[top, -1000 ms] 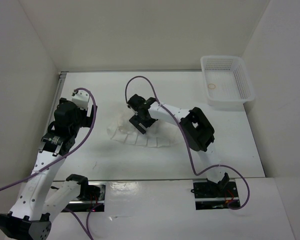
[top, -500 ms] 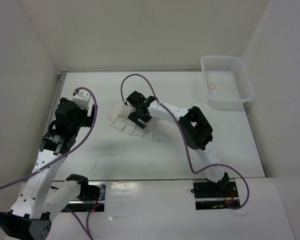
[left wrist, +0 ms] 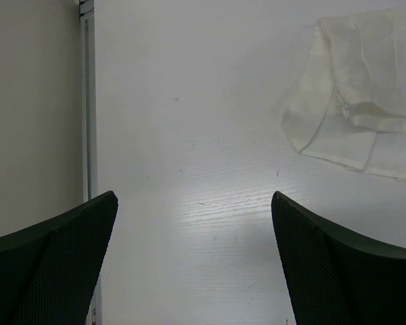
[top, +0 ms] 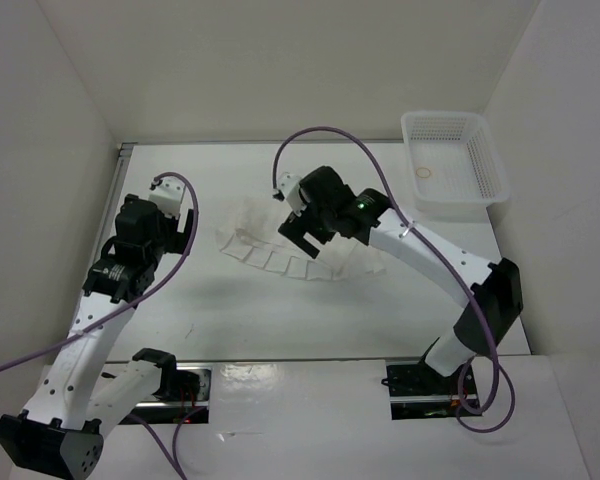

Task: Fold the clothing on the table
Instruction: Fold the skirt

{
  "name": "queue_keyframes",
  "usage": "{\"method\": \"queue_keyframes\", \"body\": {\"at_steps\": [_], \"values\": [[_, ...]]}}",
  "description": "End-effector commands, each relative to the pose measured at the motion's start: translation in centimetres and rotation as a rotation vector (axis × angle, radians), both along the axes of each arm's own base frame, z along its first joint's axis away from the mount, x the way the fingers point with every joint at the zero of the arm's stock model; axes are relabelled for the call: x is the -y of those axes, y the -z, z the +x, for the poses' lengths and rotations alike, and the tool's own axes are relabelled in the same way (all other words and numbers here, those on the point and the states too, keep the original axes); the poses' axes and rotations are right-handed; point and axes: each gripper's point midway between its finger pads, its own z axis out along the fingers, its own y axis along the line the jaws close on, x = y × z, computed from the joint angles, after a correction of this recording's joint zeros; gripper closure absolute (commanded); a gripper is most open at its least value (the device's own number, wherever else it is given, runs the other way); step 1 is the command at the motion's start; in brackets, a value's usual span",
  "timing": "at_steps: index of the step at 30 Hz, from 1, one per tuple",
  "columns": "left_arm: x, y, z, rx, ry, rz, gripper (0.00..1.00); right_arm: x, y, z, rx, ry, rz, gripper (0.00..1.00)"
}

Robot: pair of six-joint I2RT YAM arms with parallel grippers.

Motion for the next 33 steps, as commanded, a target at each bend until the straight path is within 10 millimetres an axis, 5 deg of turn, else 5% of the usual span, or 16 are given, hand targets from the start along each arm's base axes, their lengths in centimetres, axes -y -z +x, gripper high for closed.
{"method": "queue_keyframes", "body": {"at_steps": [1, 6, 19, 33], "values": [[0.2, -0.1, 0.5, 0.017, -0.013, -0.032, 0.0, 2.2, 5.1, -0.8, -0.084, 0.007, -0.099, 0.01], [0.2, -0.1, 0.5, 0.017, -0.013, -0.032, 0.0, 5.7, 9.7, 0.1, -0.133, 0.084, -0.189, 0.01], [0.3, 0.2, 0.6, 0.007, -0.005, -0.035, 0.0, 10.2, 12.6, 2.3, -0.168, 0.177, -0.25, 0.01], [0.5, 0.6, 0.6, -0.012, 0.003, -0.035, 0.0, 14.1, 16.5, 1.9, -0.224, 0.222, -0.404, 0.01]]}}
